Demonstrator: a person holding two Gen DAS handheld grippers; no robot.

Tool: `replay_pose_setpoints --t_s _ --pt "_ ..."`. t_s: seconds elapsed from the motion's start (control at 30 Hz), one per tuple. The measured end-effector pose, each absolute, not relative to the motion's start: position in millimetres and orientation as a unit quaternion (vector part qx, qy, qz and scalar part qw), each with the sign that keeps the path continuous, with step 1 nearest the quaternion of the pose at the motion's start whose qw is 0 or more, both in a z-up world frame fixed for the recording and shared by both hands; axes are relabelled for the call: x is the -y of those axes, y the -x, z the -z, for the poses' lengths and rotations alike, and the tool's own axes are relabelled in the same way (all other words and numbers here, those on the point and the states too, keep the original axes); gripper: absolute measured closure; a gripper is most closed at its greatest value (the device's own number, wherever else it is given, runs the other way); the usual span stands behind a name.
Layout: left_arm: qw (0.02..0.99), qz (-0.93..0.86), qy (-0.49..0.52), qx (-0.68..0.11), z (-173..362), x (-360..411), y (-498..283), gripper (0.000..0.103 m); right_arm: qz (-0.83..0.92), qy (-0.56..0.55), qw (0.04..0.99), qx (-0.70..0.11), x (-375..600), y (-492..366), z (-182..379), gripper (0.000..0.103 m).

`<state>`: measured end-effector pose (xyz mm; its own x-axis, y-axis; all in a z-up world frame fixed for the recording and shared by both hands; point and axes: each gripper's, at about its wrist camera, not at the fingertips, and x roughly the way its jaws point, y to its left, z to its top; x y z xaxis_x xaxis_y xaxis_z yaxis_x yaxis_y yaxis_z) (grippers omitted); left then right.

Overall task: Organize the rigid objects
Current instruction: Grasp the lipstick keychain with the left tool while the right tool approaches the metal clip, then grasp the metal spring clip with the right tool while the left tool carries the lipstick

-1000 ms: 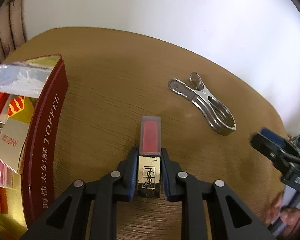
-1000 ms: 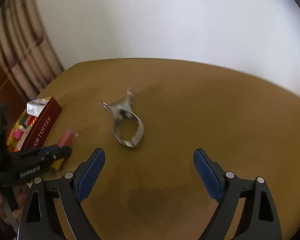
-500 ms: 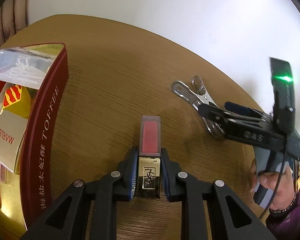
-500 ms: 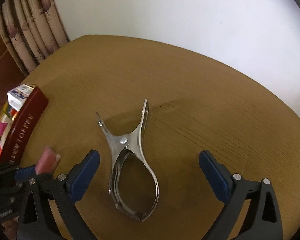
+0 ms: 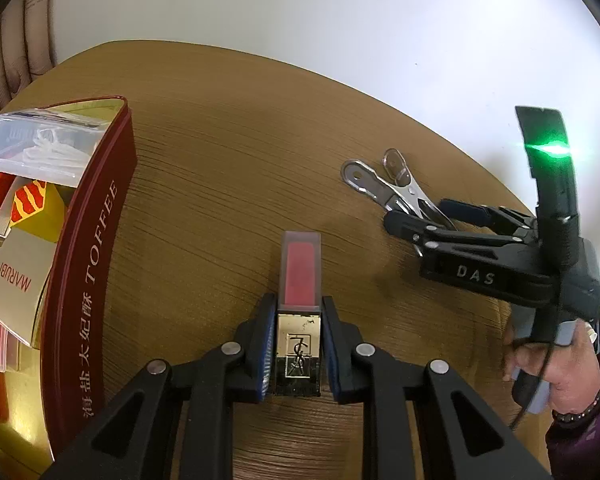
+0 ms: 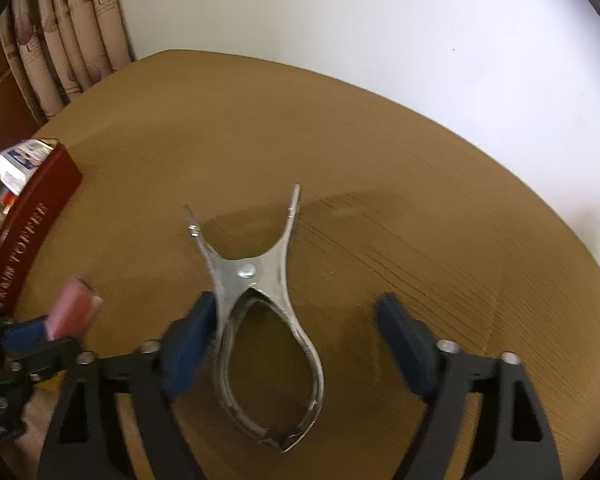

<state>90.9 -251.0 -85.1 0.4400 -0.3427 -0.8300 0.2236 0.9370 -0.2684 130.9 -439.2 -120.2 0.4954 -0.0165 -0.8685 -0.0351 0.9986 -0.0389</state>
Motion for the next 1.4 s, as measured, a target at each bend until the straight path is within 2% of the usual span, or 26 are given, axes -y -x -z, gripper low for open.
replay_pose_setpoints --t_s 0.07,0.3,0.8,1.4 --pt "0.847 0.167 0.059 -0.502 85.6 251.7 -90.9 0.081 0.006 0.014 0.865 -0.501 449.0 -127.9 122.8 0.004" --pt "0.842 0.171 0.07 -0.507 84.9 249.3 -94.7 0.081 0.019 0.021 0.866 -0.5 448.5 -126.4 123.9 0.002" --pt "0.84 0.173 0.074 -0.509 89.3 247.4 -101.3 0.081 0.008 0.01 0.831 -0.557 462.7 -155.6 124.7 0.001" --pt "0.84 0.174 0.071 -0.51 91.2 248.2 -102.9 0.081 0.002 0.028 0.842 -0.539 459.9 -161.5 124.3 0.002"
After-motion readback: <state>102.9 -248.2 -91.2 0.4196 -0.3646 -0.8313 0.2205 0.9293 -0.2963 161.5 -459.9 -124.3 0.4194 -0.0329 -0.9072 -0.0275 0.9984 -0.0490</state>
